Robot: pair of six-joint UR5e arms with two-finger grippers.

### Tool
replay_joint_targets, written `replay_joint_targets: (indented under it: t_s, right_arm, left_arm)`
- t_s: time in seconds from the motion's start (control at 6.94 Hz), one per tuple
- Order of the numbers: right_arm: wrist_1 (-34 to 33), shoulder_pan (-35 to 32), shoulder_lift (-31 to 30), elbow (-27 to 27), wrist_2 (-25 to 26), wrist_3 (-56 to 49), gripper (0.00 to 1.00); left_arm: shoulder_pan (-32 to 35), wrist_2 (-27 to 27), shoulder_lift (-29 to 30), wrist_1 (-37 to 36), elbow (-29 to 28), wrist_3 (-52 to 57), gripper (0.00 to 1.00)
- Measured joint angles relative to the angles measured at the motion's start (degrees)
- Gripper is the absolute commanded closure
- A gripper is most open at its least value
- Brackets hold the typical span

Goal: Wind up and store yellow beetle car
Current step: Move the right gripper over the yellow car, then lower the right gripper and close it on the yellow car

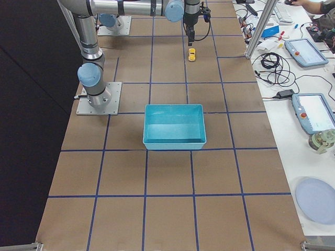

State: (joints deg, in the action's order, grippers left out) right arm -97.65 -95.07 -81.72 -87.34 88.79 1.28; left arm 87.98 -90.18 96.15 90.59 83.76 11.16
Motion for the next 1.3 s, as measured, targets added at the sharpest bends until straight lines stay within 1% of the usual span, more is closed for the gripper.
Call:
replay_joint_targets:
  t_s: [0.14, 0.29, 0.43, 0.72, 1.01, 1.15, 1.3]
  right_arm:
    - [-0.22, -0.27, 0.12, 0.07, -0.21, -1.17, 0.0]
    - [-1.62, -1.0, 0.56, 0.12, -0.32, -4.54, 0.0]
    - [-4.57, -2.41, 1.83, 0.14, -0.36, -9.04, 0.0]
    - [-12.67, -7.93, 5.64, 0.1, -0.42, -13.47, 0.0]
    - [-21.08, -13.71, 11.28, 0.01, -0.44, -17.66, 0.0]
    - [-23.19, -14.9, 13.6, -0.09, -0.9, -21.5, 0.0]
    - [-24.12, -15.32, 14.7, -0.78, -2.18, -25.5, 0.0]
  left_arm:
    - [0.0, 0.0, 0.0, -0.03, 0.0, 0.0, 0.0]
    - [0.0, 0.0, 0.0, -0.03, 0.0, 0.0, 0.0]
    - [0.0, 0.0, 0.0, 0.0, 0.0, 0.04, 0.0]
    - [0.0, 0.02, 0.0, -0.01, 0.0, 0.16, 0.0]
    - [0.0, 0.04, 0.0, 0.02, 0.0, 0.17, 0.0]
    - [0.0, 0.05, -0.02, 0.03, 0.02, 0.18, 0.0]
    - [0.0, 0.04, -0.06, 0.03, 0.06, 0.22, 0.0]
